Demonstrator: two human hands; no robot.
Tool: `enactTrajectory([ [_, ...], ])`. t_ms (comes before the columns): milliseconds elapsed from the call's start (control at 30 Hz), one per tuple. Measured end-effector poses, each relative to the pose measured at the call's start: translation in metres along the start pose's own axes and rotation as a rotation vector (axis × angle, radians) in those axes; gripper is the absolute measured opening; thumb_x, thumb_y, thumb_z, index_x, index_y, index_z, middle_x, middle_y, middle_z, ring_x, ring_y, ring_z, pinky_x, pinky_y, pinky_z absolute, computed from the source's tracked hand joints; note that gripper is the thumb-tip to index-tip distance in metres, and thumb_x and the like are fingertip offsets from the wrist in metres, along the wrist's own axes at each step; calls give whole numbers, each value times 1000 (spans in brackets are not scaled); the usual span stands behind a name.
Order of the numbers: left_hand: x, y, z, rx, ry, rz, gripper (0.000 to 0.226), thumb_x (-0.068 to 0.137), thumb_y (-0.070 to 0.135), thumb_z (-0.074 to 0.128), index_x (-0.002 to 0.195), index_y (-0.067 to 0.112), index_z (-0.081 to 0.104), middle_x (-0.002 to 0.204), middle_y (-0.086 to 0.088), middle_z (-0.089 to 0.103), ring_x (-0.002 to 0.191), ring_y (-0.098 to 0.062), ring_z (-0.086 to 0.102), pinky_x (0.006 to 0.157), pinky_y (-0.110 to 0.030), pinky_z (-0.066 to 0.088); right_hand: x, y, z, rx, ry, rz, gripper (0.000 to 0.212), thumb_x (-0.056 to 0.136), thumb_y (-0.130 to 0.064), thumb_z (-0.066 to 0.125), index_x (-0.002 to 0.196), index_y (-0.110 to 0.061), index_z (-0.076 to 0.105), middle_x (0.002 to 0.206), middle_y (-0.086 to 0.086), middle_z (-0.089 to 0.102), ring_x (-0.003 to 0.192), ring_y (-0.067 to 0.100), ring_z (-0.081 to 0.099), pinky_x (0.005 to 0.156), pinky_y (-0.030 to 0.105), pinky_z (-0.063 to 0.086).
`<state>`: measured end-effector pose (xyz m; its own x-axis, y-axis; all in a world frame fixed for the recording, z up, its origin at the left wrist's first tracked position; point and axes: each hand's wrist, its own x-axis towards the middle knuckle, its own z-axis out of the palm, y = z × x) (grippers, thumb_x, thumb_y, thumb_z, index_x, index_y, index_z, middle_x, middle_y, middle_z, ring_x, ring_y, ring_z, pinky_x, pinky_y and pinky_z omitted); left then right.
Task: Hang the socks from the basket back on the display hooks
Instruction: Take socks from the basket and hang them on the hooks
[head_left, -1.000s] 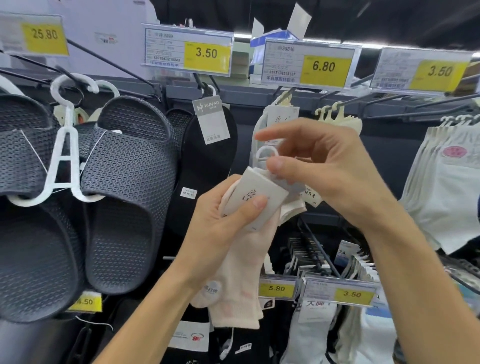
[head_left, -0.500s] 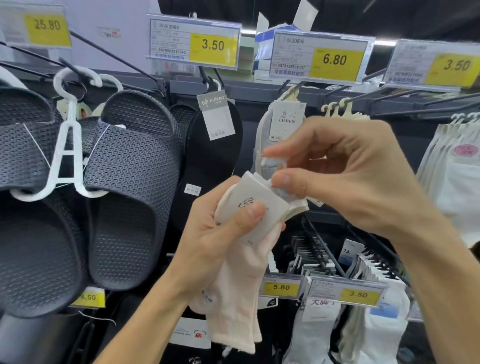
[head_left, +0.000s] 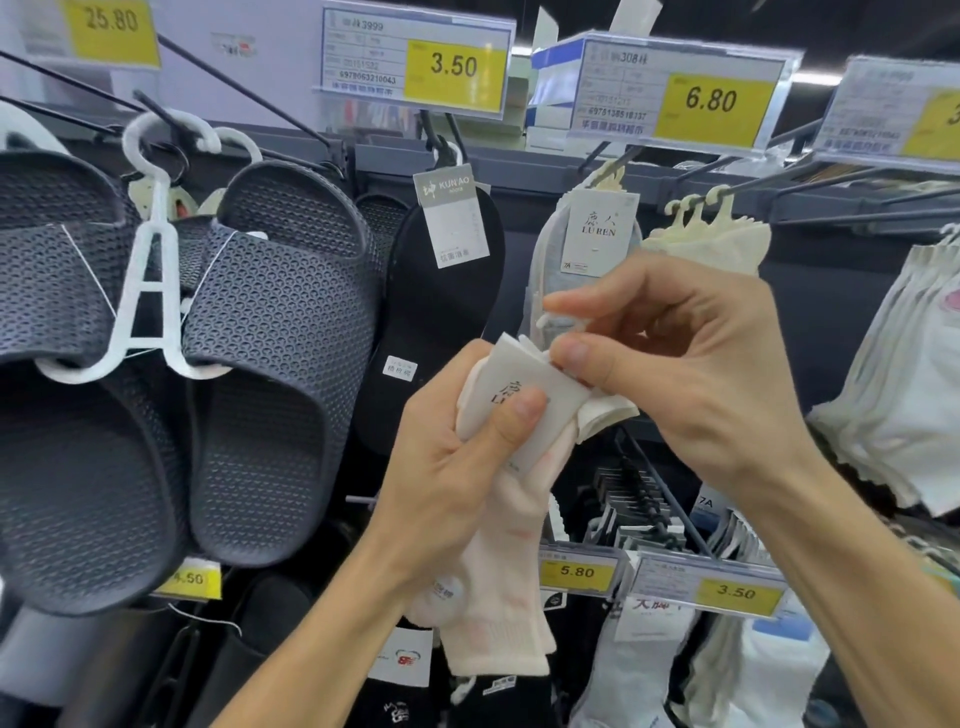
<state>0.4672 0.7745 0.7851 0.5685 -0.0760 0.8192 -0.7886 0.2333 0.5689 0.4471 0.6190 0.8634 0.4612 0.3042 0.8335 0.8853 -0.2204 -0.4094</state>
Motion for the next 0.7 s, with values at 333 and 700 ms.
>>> enactTrajectory([
  [333,12,6,-11,81,-191,-70,10,92,23,63,82,23,62,68,15,56,59,3,51,55,-9,40,-1,3,-22,-28,-108,128,20,77,-2,80,89,-18,76,71,-3,75,61,4,68,59,13,52],
  [700,13,2,-12,230,-183,13,7,93,29,64,88,25,65,69,15,60,60,1,54,55,-9,40,6,-7,-27,-158,-204,157,27,74,6,80,82,-19,78,76,0,77,65,9,72,62,18,57],
])
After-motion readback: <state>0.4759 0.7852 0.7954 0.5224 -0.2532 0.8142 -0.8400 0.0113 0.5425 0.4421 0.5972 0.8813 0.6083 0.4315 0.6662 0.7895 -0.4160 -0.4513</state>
